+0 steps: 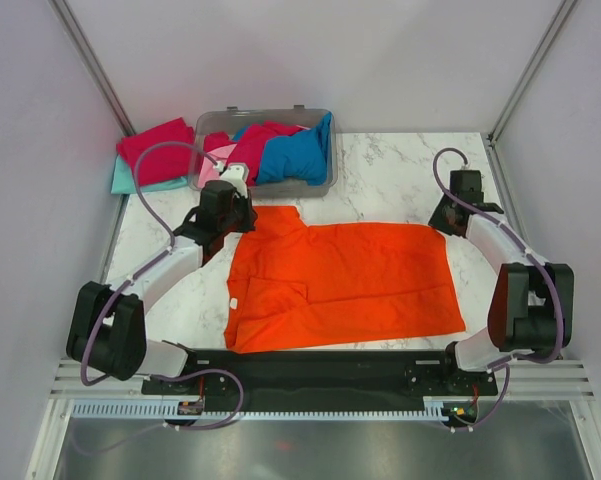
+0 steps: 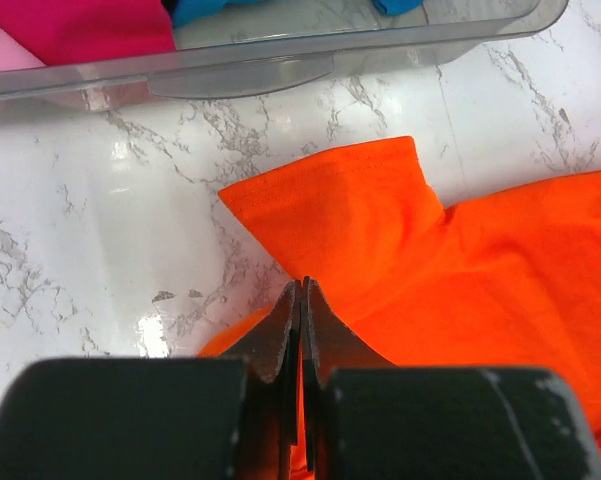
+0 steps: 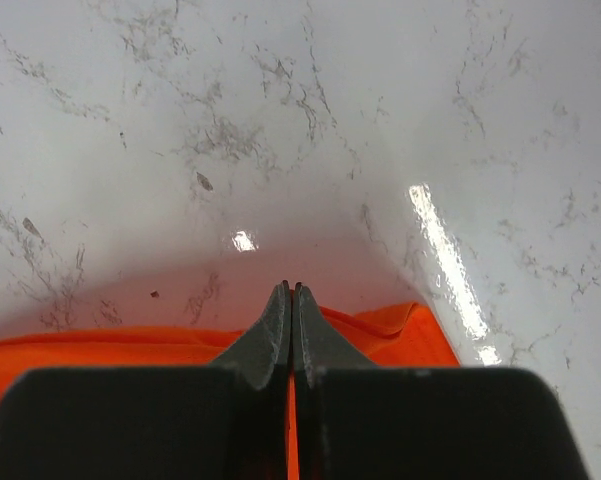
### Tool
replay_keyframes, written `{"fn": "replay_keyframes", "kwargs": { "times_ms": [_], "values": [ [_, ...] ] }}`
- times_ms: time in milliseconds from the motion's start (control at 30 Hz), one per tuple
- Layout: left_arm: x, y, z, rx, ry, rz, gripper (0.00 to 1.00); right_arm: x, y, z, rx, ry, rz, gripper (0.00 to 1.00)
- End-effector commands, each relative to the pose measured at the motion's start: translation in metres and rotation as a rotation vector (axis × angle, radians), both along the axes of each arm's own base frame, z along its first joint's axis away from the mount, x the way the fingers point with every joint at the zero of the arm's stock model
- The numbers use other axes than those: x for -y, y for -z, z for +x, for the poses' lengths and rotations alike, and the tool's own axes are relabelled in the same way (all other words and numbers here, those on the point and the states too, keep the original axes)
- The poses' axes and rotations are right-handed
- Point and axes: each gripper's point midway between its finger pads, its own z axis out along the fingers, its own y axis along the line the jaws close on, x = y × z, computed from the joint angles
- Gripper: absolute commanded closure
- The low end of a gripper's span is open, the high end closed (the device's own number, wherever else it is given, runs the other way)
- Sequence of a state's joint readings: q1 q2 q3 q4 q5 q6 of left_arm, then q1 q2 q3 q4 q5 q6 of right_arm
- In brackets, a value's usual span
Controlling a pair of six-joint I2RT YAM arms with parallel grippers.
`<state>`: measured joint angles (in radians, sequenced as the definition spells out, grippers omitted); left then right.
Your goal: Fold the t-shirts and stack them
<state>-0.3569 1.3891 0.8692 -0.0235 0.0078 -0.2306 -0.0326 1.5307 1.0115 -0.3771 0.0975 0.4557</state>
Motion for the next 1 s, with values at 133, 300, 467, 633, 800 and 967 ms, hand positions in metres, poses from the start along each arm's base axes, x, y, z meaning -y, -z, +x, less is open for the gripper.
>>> {"fn": "replay_keyframes", "kwargs": {
  "times_ms": [133, 300, 467, 633, 800, 967],
  "values": [
    [0.004, -0.021, -0.007, 0.023, -0.017, -0.031, 0.98, -0.002, -0.003, -0.018, 0.011, -0.01, 0.006, 1.0],
    [0.004, -0.019, -0.035, 0.01, -0.024, -0.049, 0.98, -0.001, 0.003, -0.035, 0.0, 0.006, 0.005, 1.0],
    [0.01, -0.027, -0.066, 0.02, -0.011, -0.039, 0.98, 0.003, 0.002, -0.049, 0.005, 0.031, -0.011, 1.0],
    [0.013, -0.032, -0.092, 0.01, -0.001, -0.034, 0.98, 0.012, -0.006, -0.062, 0.018, 0.064, -0.044, 1.0],
    [0.001, -0.029, -0.112, -0.004, -0.049, -0.031, 0.98, 0.025, -0.003, -0.078, 0.005, 0.106, -0.064, 1.0],
    [-0.013, -0.03, -0.123, -0.023, -0.11, -0.041, 0.98, 0.032, 0.009, -0.09, -0.023, 0.138, -0.054, 1.0]
  ]
}}
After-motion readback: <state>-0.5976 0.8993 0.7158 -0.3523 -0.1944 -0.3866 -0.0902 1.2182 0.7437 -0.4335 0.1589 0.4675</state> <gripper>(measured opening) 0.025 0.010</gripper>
